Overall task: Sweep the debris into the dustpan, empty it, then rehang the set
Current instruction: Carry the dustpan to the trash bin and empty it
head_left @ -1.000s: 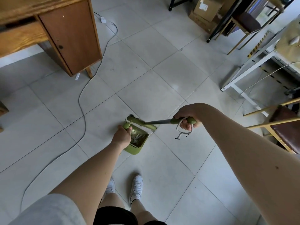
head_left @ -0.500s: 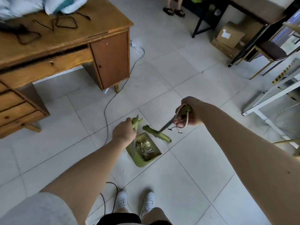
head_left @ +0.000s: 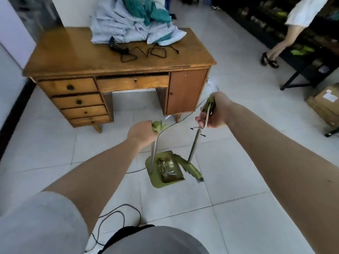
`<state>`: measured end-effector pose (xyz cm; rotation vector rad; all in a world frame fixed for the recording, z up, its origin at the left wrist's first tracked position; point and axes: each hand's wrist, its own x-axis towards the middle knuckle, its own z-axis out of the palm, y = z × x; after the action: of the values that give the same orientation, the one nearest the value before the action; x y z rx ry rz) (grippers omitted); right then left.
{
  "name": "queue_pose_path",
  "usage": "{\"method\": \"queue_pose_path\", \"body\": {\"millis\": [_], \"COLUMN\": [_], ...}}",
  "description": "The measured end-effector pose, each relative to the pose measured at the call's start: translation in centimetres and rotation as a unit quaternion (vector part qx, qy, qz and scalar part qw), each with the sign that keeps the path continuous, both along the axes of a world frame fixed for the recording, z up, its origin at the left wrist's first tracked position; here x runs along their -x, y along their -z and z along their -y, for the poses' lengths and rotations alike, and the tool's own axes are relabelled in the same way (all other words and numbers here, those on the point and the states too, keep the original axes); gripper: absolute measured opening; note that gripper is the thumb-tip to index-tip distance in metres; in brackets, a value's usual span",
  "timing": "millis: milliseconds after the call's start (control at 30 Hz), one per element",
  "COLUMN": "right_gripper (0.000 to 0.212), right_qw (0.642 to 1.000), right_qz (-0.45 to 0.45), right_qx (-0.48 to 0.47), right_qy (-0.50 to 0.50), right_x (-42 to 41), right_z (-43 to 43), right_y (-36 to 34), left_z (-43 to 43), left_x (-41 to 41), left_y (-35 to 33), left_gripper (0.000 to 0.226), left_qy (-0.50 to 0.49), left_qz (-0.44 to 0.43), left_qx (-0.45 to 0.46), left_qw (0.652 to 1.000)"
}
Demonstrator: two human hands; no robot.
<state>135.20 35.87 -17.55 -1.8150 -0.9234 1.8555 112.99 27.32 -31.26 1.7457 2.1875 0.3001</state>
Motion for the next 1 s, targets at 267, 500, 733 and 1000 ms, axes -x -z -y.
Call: {"method": "queue_pose_path", "body": {"millis": [267,500,733,1000], "right_gripper": [0.032,0.033,0.023,0.026], "right_qw": [0.993,0.979,0.957,0.924], "right_qz": [-0.039,-0.043,-0.035,0.002], "right_qx": [0.006,0.008,0.036,0.089], "right_qy": [-0.110,-0.198,-0.287,-0.371], "right_x": [5.8,14.0,24.3,36.5], "right_z": [1.2,5.3,10.0,16.7], "right_y": [-0.3,-0.8,-1.8,-0.8], "left_z": [4.3,10.7,17.2,25.3], "left_x": [1.2,5.9,13.4,20.6], "left_y": [-2.2,-2.3,-2.6,-2.9], "left_gripper": [0.016,0.014,0.030,0.059], "left_qy": [-0.173,-0.285,-0.387,-0.468], "left_qz": [0.018,0.055,0.129,0.122], "left_qx": [-0.009,-0.017,-0.012,-0.008], "left_qw": [0.985,0.957,0.913,0.875]}}
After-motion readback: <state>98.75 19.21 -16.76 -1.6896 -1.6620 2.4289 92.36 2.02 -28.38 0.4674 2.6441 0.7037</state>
